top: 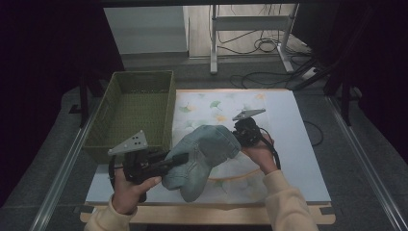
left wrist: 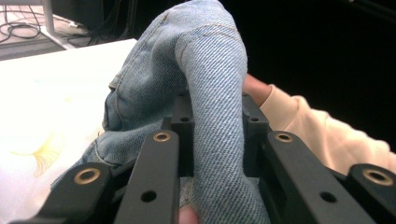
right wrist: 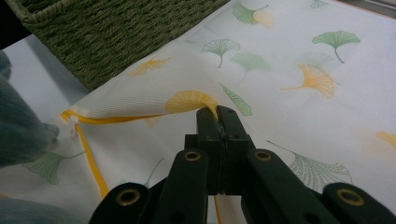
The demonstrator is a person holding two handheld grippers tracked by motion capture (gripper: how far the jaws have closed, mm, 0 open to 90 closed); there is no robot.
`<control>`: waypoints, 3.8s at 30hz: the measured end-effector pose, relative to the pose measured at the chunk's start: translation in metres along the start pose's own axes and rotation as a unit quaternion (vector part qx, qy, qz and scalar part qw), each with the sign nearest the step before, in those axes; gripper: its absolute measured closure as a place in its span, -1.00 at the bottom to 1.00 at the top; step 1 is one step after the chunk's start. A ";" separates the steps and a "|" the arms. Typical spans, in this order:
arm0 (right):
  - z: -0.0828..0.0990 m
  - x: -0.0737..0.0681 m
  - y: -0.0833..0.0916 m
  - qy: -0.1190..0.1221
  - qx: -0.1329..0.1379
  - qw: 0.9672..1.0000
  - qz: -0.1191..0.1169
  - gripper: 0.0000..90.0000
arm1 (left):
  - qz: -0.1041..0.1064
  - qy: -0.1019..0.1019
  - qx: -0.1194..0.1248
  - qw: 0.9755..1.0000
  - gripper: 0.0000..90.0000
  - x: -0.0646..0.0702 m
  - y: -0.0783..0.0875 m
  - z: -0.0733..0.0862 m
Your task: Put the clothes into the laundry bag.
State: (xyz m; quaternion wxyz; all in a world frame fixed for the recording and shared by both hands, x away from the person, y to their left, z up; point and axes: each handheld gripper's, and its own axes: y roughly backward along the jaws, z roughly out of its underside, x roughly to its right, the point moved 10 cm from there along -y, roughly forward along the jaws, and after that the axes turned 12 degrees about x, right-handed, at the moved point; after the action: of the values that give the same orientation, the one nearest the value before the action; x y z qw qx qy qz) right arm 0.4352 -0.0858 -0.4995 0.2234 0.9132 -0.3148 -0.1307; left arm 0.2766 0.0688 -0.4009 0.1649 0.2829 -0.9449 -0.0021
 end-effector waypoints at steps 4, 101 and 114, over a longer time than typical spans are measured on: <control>-0.001 0.000 0.001 -0.003 0.000 1.000 -0.001 0.98 | -0.005 -0.003 -0.015 1.000 0.64 -0.002 -0.008 0.009; -0.014 -0.020 0.024 0.014 0.027 0.999 -0.016 0.99 | -0.083 -0.019 -0.153 0.985 0.63 -0.043 -0.113 0.077; -0.016 -0.027 0.027 0.021 0.033 0.999 -0.024 0.99 | -0.118 0.006 -0.157 0.980 0.63 -0.069 -0.122 0.089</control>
State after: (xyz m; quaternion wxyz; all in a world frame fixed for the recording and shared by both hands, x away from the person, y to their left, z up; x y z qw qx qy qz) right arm 0.4070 -0.0826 -0.4702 0.1965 0.9298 -0.2925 -0.1066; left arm 0.3678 -0.0046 -0.5187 0.2117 0.3626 -0.8918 -0.1685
